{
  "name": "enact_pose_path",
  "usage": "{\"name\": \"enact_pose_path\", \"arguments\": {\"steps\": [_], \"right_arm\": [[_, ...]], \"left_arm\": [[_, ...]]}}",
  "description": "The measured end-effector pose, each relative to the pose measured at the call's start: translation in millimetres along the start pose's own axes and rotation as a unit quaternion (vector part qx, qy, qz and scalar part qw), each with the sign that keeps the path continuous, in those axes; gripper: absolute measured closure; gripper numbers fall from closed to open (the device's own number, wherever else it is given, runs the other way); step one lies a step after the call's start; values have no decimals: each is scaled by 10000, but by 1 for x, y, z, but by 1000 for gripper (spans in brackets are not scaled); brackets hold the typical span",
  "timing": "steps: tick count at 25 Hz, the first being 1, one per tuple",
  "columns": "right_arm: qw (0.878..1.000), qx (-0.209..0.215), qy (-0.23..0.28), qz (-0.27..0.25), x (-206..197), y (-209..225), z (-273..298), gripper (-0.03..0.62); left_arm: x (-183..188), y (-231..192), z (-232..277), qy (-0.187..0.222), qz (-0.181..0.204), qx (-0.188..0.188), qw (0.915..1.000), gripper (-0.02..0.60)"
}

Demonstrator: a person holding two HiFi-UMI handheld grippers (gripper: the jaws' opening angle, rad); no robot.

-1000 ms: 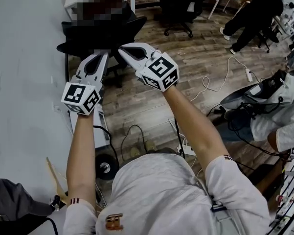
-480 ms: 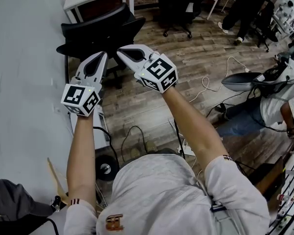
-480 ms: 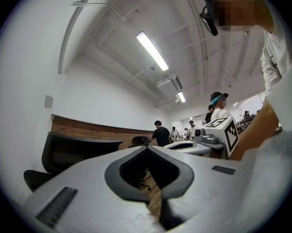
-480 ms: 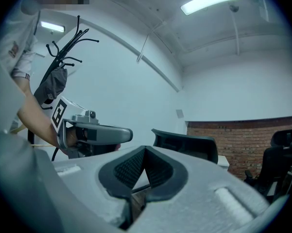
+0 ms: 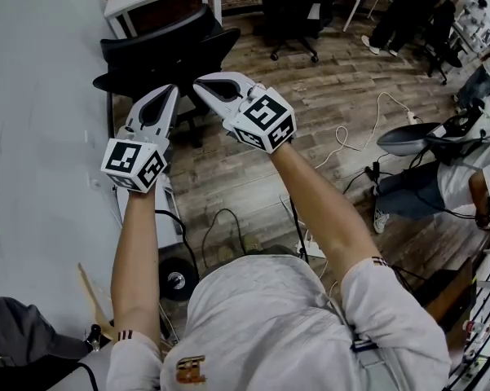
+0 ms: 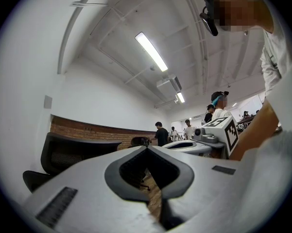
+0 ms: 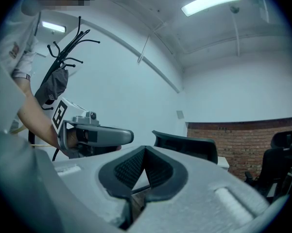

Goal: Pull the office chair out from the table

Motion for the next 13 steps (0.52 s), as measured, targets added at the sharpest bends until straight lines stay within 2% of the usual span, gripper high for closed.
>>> {"name": "enact_pose_path", "arguments": {"steps": [13], "right_arm": [[10000,36,39,-9,-2,-4,-3,594]], "left_arm": [[-4,6,-2,-12,18,-4,10000,581]]}}
Point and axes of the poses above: the fingertips, and each gripper's own axes: z forward along the fingers, y to its right, x out of its top, the point moved 4 cm from there along -z, backward along the fingers, and after that the axes turned 8 degrees about z, right-handed, at the moved point
